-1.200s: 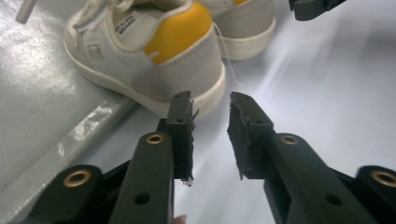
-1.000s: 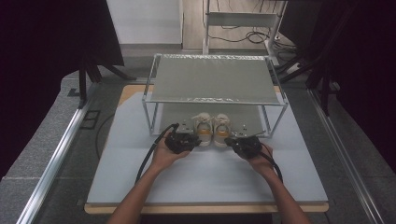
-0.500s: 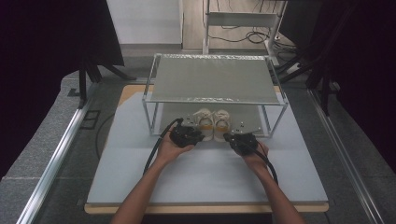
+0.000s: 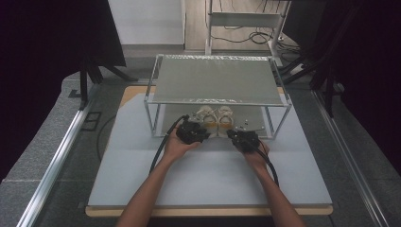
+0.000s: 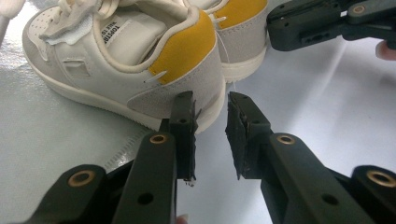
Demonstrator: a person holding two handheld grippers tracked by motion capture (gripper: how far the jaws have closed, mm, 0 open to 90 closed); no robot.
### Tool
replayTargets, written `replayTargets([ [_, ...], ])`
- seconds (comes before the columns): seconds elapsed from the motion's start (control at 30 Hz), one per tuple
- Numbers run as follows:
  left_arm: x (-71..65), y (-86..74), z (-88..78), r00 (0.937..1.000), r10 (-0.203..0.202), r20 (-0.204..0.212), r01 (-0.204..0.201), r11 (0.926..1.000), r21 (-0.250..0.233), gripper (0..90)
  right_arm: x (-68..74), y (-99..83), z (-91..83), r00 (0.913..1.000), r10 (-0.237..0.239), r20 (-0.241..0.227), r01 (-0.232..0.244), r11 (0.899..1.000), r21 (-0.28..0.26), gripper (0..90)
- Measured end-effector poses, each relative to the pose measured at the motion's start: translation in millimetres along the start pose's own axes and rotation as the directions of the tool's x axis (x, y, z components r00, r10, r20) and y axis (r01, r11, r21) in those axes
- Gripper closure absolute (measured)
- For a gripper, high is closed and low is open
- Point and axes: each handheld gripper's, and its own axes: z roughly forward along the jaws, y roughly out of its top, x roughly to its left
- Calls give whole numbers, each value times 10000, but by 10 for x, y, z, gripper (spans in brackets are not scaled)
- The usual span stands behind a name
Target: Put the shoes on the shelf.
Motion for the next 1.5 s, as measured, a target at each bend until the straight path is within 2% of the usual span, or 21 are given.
replayTargets([
  [0.1,28,-3,10,9996,-290,65,290,9996,-75,724,0,-10,23,9997,220,-40,-221,9997,-117,823],
  [0.17,32,-4,9,9996,-283,40,283,9996,-72,722,9,-26,38,9993,374,-73,-376,9990,-224,820],
  [0.37,39,-1,7,9996,-278,70,279,9996,-47,706,13,-23,44,9998,154,-84,-156,9996,-240,815],
  [0.4,52,2,8,9999,-161,-25,161,9999,-22,694,10,-20,45,9998,126,-125,-128,9997,-208,814],
  [0.57,116,-21,-6,9992,-395,-112,394,9992,-55,664,56,-6,99,9998,138,-169,-144,9994,-325,814],
  [0.63,149,-29,-14,9990,-395,-186,393,9992,-123,660,84,-5,133,9991,164,-387,-179,9991,-373,816],
  [0.73,197,-47,-14,9977,-509,-457,503,9986,-135,642,129,8,160,9999,-13,-166,6,9993,-385,826],
  [0.77,229,-50,-2,9985,-302,-455,296,9995,-141,634,131,12,167,10000,-20,-78,17,9993,-376,827],
  [0.87,243,-71,37,9979,-439,-477,436,9990,-69,622,121,13,184,9999,131,42,-129,9993,-343,826],
  [0.9,226,-81,45,9964,-670,-524,665,9977,-98,619,120,14,189,9999,117,63,-115,9994,-333,825],
  [0.93,198,-91,47,9921,-1099,-598,1090,9939,-170,619,118,21,191,9999,119,54,-117,9995,-284,822],
  [0.97,199,-92,48,9922,-1094,-596,1084,9939,-201,619,117,26,193,9999,122,67,-120,9996,-255,818],
  [1.03,223,-86,49,9951,-785,-600,774,9968,-213,622,120,35,208,9999,54,127,-52,9998,-204,810],
  [1.07,221,-86,48,9938,-920,-632,905,9956,-252,624,120,38,212,9999,50,110,-48,9998,-176,808],
  [1.13,225,-83,46,9940,-900,-614,886,9957,-251,624,122,43,217,10000,73,67,-72,9998,-162,804],
  [1.17,246,-78,44,9965,-569,-615,555,9982,-229,624,123,41,219,10000,68,58,-67,9998,-185,801],
  [1.2,247,-76,46,9965,-537,-634,523,9983,-238,624,124,38,221,10000,78,39,-77,9998,-207,799],
  [1.5,255,-68,48,9960,-574,-691,562,9982,-199,599,167,36,269,9997,-87,-226,84,9999,-95,780],
])
